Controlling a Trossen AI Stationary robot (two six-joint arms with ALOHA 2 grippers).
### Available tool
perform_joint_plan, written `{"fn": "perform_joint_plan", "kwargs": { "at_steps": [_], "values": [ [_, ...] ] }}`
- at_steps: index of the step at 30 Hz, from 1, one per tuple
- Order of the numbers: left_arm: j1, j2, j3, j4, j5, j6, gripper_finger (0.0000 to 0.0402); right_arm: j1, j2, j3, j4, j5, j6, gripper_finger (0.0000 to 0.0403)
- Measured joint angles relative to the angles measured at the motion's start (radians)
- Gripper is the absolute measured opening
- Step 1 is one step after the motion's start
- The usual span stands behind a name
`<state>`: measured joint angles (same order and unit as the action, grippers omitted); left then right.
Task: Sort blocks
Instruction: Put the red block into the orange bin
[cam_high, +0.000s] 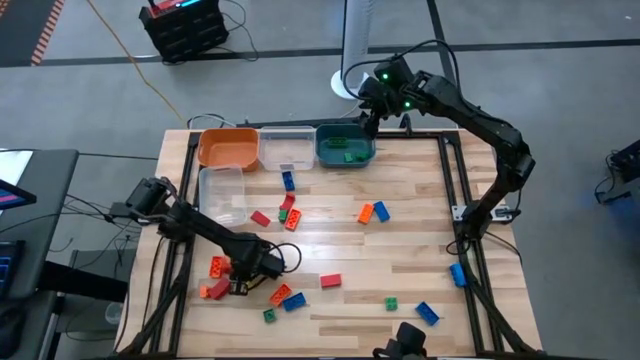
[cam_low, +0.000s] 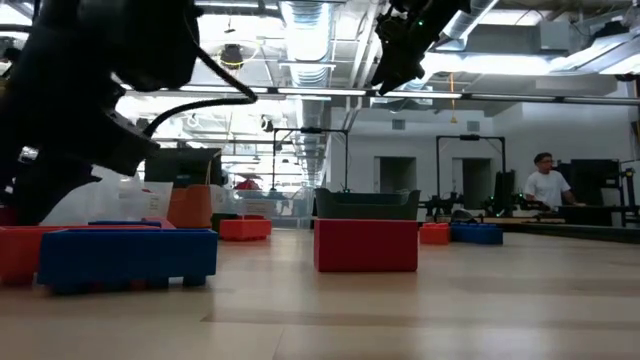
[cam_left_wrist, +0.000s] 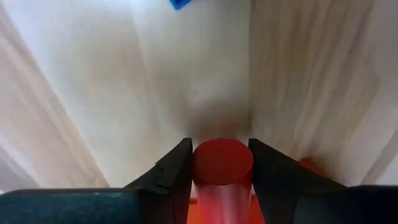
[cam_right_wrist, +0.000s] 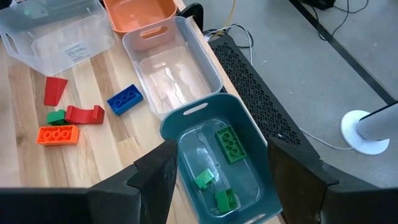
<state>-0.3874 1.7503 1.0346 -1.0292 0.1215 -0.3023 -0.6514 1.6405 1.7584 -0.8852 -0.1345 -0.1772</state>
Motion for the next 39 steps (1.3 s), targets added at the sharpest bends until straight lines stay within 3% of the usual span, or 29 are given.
{"fn": "perform_joint_plan", "kwargs": {
  "at_steps": [7, 14, 24, 28, 33, 39],
  "values": [
    [0.093, -0.002, 0.148, -0.083, -0.061, 0.032, 0.0132, 0.0, 0.0, 0.0, 0.012, 0.0, 0.0, 0.0254],
    [0.288, -0.039, 0.268, -0.116, -0.187, 0.028, 0.0134, -0.001, 0.0, 0.0, 0.033, 0.0, -0.005, 0.0254],
    [0.709, -0.36, 0.211, -0.096, -0.382, -0.012, 0.0135, 0.001, 0.0, 0.0, -0.011, -0.001, -0.004, 0.0254],
    [0.927, -0.449, 0.155, -0.024, -0.4, 0.02, 0.0135, 0.032, 0.0, 0.0, 0.016, -0.004, 0.019, 0.0254],
    [1.174, -0.45, 0.066, 0.117, -0.361, 0.078, 0.0135, 0.096, 0.0, 0.0, 0.066, -0.007, 0.054, 0.0254],
    [1.35, -0.36, 0.055, 0.281, -0.363, 0.108, 0.0135, 0.152, 0.0, 0.0, 0.08, -0.003, 0.089, 0.0254]
  ]
}}
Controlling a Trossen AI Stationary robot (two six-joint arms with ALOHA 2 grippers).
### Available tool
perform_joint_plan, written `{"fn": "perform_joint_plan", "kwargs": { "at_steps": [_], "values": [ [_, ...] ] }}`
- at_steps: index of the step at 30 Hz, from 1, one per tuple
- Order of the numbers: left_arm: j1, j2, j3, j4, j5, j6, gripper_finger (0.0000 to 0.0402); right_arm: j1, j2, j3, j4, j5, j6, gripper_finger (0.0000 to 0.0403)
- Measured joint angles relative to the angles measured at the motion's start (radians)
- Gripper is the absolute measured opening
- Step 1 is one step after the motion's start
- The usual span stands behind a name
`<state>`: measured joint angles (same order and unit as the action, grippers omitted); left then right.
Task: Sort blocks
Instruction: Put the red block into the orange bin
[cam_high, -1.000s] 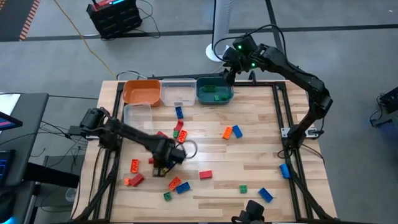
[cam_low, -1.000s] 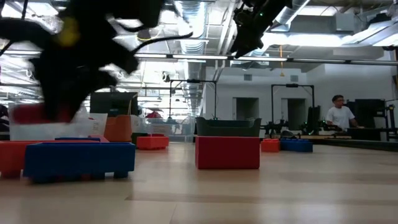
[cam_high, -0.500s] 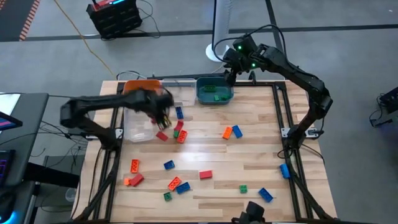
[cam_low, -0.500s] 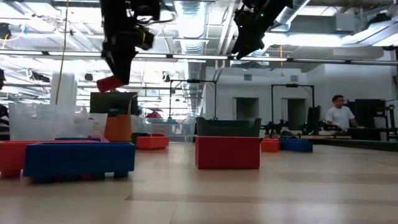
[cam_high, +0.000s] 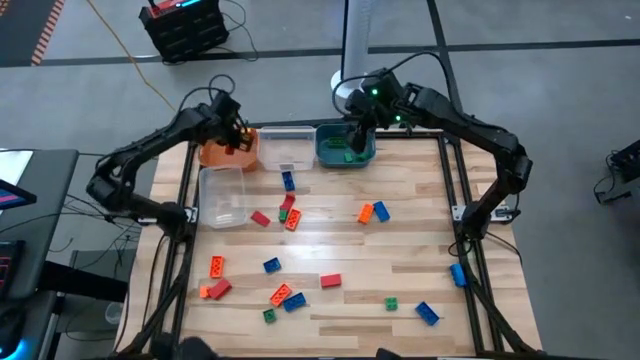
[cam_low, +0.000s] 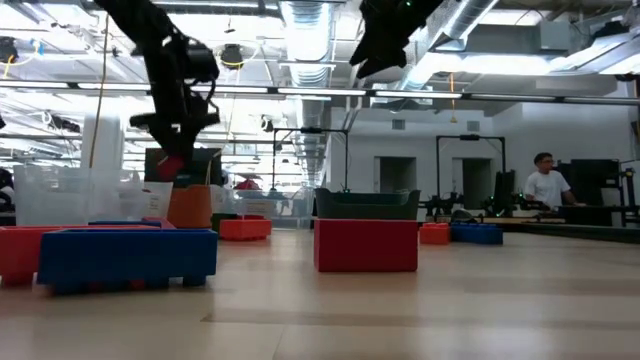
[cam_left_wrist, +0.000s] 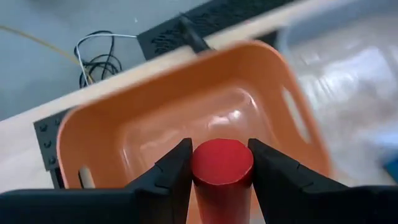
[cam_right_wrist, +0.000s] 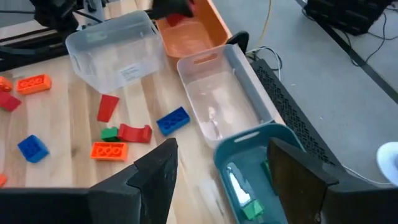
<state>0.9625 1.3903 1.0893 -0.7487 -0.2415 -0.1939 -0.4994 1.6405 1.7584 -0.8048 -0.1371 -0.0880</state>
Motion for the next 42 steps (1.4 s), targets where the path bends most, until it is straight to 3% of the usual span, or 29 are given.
{"fn": "perform_joint_plan", "kwargs": {
  "at_steps": [6, 10, 15, 20, 24, 30, 36, 42],
  "values": [
    [0.068, 0.119, 0.0, 0.014, 0.046, 0.011, 0.0139, 0.009, 0.0, 0.0, -0.004, 0.005, 0.035, 0.0254],
    [0.07, 0.151, 0.0, 0.006, 0.06, 0.01, 0.0169, 0.006, 0.0, 0.0, -0.016, 0.007, 0.036, 0.0254],
    [0.07, 0.116, 0.0, -0.001, 0.083, 0.014, 0.022, -0.001, 0.0, 0.0, -0.028, 0.007, 0.03, 0.0254],
    [0.051, 0.008, 0.0, 0.001, 0.159, 0.091, 0.0232, -0.017, 0.0, 0.0, -0.03, 0.008, 0.008, 0.0254],
    [-0.075, -0.102, 0.002, -0.031, 0.206, 0.242, 0.0222, -0.037, 0.0, 0.0, -0.032, 0.008, -0.015, 0.0254],
    [-0.401, -0.188, 0.002, -0.11, 0.286, 0.337, 0.0207, -0.074, 0.0, 0.0, -0.024, 0.008, -0.041, 0.0254],
    [-0.672, -0.11, 0.002, -0.206, 0.288, 0.335, 0.0205, -0.091, 0.0, 0.0, -0.01, 0.007, -0.044, 0.0254],
    [-0.76, 0.017, 0.002, -0.206, 0.274, 0.357, 0.0205, -0.089, 0.0, 0.0, -0.005, 0.006, -0.044, 0.0254]
  ]
}}
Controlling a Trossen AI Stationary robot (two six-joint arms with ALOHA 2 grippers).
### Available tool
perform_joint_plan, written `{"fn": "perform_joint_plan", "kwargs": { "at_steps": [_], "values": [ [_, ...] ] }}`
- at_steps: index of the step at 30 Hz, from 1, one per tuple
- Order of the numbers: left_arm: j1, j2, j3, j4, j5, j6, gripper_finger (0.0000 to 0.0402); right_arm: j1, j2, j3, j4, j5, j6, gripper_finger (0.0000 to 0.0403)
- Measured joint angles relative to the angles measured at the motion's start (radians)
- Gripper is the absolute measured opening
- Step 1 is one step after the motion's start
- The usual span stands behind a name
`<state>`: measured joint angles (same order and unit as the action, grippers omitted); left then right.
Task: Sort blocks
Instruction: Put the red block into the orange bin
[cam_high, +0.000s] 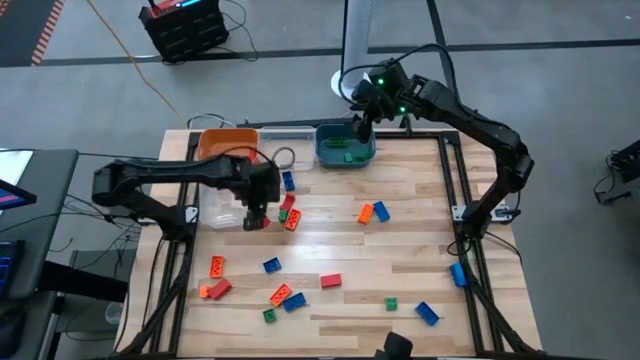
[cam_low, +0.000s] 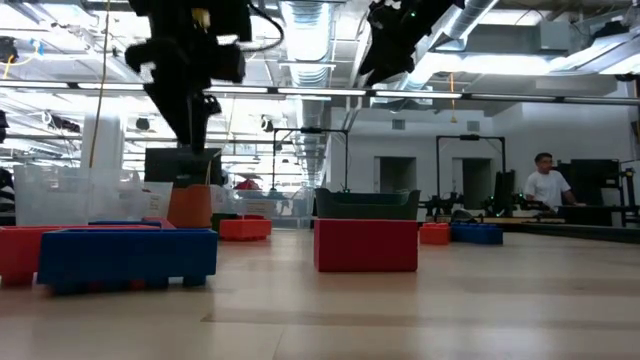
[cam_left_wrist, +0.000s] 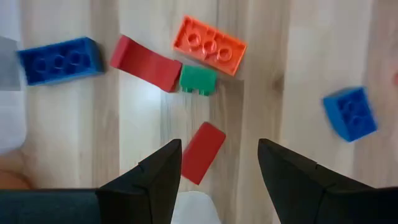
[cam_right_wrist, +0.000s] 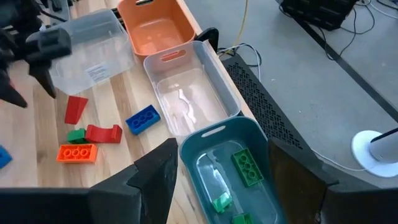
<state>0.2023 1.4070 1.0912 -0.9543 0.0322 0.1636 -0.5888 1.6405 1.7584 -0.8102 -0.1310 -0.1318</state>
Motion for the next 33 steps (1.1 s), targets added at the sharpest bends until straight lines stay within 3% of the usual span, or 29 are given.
{"fn": "perform_joint_plan", "kwargs": {
  "at_steps": [8, 14, 21, 33],
  "values": [
    [-0.012, 0.136, 0.0, -0.047, -0.033, 0.093, 0.0205, 0.02, 0.0, 0.0, -0.03, -0.001, 0.0, 0.0254],
    [-0.032, 0.227, 0.0, -0.098, -0.169, 0.22, 0.0216, 0.043, 0.0, 0.0, -0.024, -0.002, 0.003, 0.0254],
    [-0.055, 0.282, 0.0, -0.11, -0.161, 0.343, 0.0254, 0.053, 0.0, 0.0, -0.026, -0.003, 0.02, 0.0254],
    [-0.053, 0.282, -0.058, -0.067, -0.133, 0.398, 0.0258, 0.053, 0.0, 0.0, -0.016, -0.003, 0.026, 0.0254]
  ]
}}
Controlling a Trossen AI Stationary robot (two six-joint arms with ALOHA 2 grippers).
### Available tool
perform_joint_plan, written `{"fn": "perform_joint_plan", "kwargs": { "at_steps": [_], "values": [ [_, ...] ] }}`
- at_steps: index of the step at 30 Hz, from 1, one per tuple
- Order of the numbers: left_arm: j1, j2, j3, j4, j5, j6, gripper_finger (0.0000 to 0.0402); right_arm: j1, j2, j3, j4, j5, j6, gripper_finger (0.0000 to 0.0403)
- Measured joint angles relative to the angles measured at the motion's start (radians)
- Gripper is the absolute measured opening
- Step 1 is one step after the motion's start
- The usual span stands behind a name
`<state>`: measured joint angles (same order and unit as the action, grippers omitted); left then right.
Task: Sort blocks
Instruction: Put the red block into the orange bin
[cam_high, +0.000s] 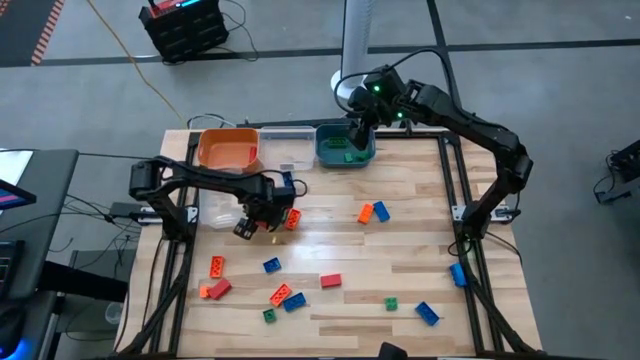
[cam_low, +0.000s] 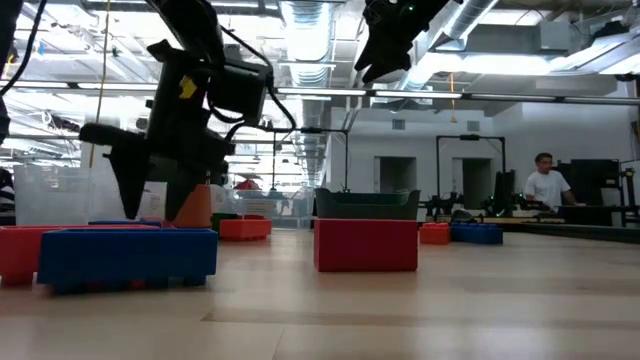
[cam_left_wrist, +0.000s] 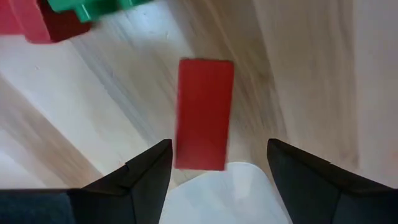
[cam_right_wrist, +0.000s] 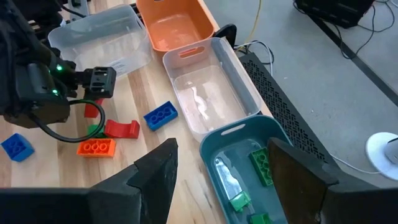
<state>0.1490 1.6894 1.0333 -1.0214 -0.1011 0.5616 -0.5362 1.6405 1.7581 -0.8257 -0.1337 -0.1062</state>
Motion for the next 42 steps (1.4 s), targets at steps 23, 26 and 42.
{"fn": "perform_joint_plan", "kwargs": {
  "at_steps": [23, 26, 42],
  "values": [
    [-0.034, 0.129, 0.059, -0.032, -0.03, -0.08, 0.0122, 0.001, 0.0, 0.0, 0.004, 0.0, 0.0, 0.0254],
    [-0.034, 0.129, 0.103, -0.066, -0.028, -0.137, 0.0122, 0.001, 0.0, 0.0, 0.004, 0.0, -0.004, 0.0254],
    [0.224, -0.052, 0.335, -0.125, -0.013, -0.451, 0.0122, -0.11, -0.012, 0.0, -0.011, -0.015, -0.026, 0.0254]
  ]
}}
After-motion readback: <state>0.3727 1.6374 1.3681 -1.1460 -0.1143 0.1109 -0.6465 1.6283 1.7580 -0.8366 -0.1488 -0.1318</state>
